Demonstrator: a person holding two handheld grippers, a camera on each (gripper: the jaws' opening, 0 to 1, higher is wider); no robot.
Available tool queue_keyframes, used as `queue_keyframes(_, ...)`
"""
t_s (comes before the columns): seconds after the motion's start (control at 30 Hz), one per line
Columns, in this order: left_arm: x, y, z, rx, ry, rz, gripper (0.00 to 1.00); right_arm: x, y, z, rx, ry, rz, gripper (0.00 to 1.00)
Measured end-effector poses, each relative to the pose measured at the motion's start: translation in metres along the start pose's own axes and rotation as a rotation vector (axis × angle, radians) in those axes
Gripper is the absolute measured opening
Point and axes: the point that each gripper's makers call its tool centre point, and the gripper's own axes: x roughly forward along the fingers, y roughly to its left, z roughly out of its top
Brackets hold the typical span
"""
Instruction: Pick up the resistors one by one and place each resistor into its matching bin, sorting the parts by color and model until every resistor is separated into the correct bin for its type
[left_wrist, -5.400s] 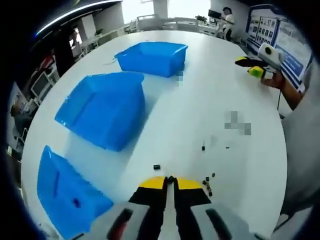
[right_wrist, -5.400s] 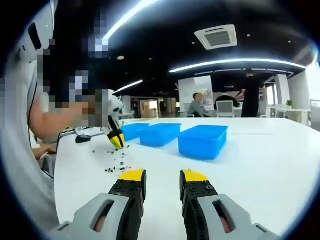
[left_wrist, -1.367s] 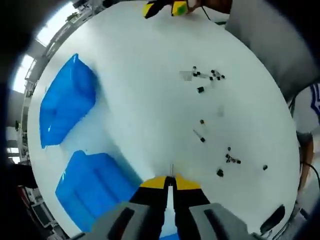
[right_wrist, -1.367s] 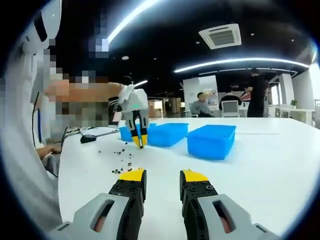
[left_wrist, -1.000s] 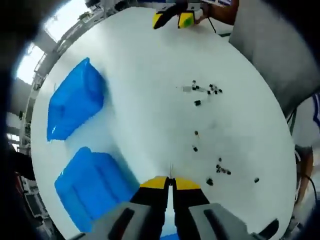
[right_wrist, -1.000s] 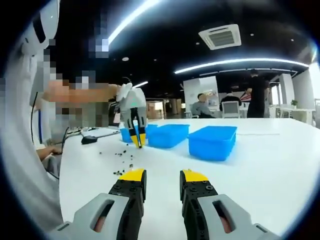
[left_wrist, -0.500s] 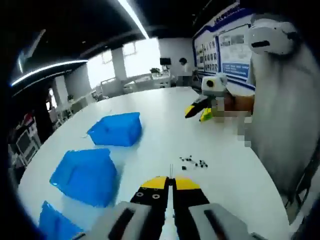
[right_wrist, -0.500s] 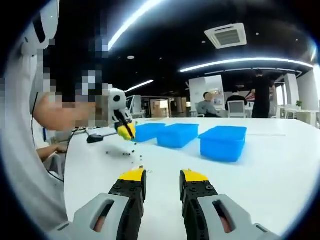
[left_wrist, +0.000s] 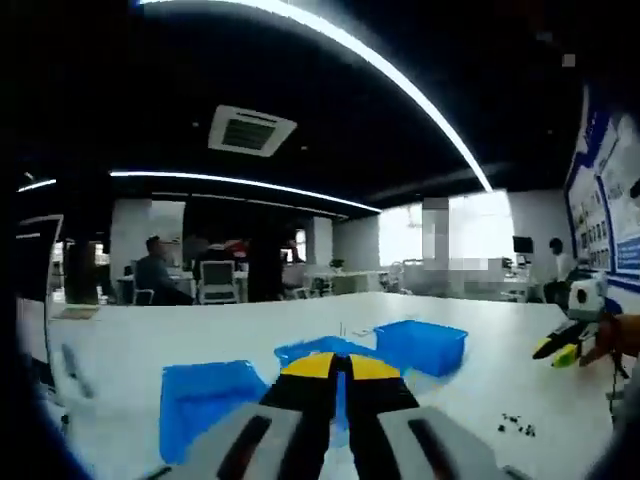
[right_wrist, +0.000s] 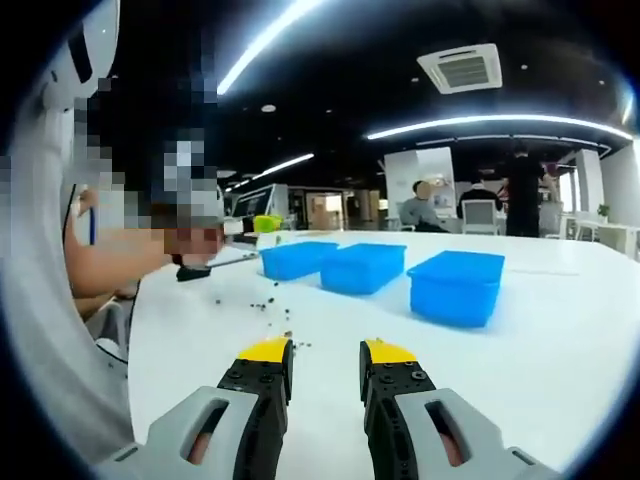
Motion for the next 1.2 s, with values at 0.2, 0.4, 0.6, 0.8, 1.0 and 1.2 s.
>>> queue_keyframes(0.2, -0.010, 0.058, 0.003, 0.029, -0.012, 0.305, 0.07, -0.003, 0.000, -0.002, 0.003, 0.001, -0.002, 0.29)
queue_keyframes(0.4, -0.010, 0.053, -0.008, 0.000, 0.026, 0.306, 0.07, -0.007, -0.005, -0.002, -0.001, -0.001, -0.014, 0.29)
queue_keyframes(0.6, -0.008, 0.057, -0.021, -0.057, 0.064, 0.323, 0.16, -0.008, -0.006, 0.001, 0.000, -0.014, -0.020, 0.29)
queue_keyframes(0.8, -0.007, 0.052, -0.026, -0.064, 0.085, 0.304, 0.16, -0.012, -0.007, -0.002, 0.007, -0.016, -0.028, 0.29)
queue_keyframes(1.0, -0.008, 0.036, -0.024, -0.066, 0.108, 0.250, 0.16, -0.014, -0.008, -0.006, 0.014, -0.009, -0.031, 0.29)
queue_keyframes(1.2, -0.014, 0.009, -0.026, 0.049, 0.266, 0.144, 0.16, -0.007, -0.005, -0.006, 0.014, -0.010, -0.008, 0.29)
